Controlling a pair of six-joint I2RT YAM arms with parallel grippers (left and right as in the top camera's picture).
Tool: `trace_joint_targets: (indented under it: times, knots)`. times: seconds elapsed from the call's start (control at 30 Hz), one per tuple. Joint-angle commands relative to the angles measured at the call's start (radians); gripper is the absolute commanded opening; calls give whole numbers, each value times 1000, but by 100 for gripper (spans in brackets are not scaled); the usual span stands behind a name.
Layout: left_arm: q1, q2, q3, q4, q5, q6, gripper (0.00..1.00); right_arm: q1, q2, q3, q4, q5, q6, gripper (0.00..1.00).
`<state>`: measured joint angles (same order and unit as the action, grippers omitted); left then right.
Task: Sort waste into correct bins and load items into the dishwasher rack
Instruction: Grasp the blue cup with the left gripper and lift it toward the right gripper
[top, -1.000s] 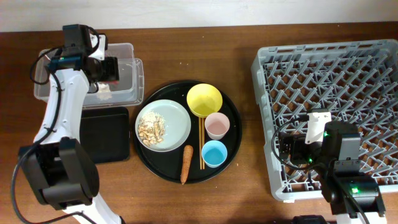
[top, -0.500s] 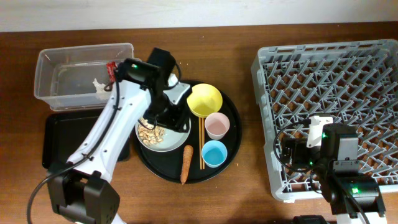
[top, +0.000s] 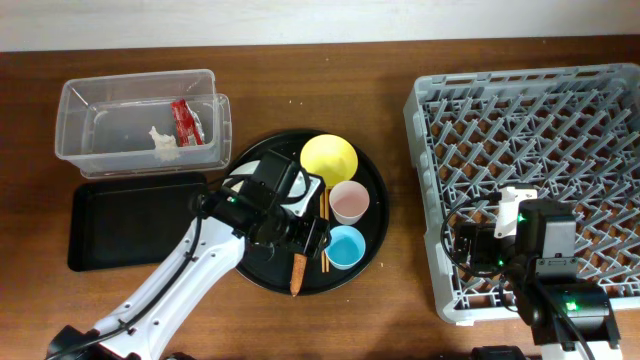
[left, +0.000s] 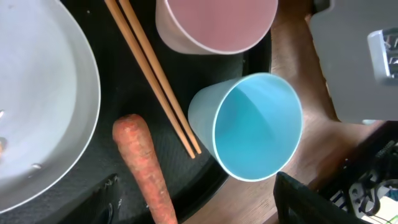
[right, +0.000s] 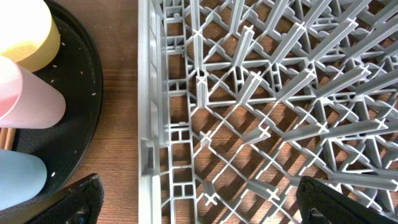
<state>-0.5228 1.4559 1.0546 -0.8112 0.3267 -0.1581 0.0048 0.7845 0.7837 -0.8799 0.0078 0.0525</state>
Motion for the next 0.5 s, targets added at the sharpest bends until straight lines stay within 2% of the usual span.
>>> trace_joint_targets:
  times: [0.0, 0.07, 0.17, 0.23, 0.3, 0.33, 0.4, 0.43, 0.47]
  knots:
    - [-1, 38, -9, 7, 26, 6, 77, -6, -3, 15, 1, 12, 8, 98]
    - [-4, 82, -9, 7, 26, 6, 74, -6, -3, 15, 1, 12, 8, 98]
    - [-76, 158, -9, 36, 13, 6, 73, -6, -3, 15, 1, 12, 8, 98]
    - [-109, 182, -9, 53, -28, 5, 68, -6, -3, 15, 1, 12, 8, 98]
    - [-117, 206, -9, 66, -28, 5, 36, -6, -3, 15, 0, 12, 8, 98]
    - [-117, 207, -9, 70, -28, 5, 26, -6, -3, 15, 0, 12, 8, 98]
    - [-116, 207, -8, 71, -27, 5, 15, -6, -3, 15, -1, 12, 8, 99]
    - [-116, 206, -8, 71, -27, 5, 13, -6, -3, 15, -3, 12, 8, 98]
    - [-116, 206, -5, 66, -27, 5, 7, -6, -3, 15, -3, 12, 8, 98]
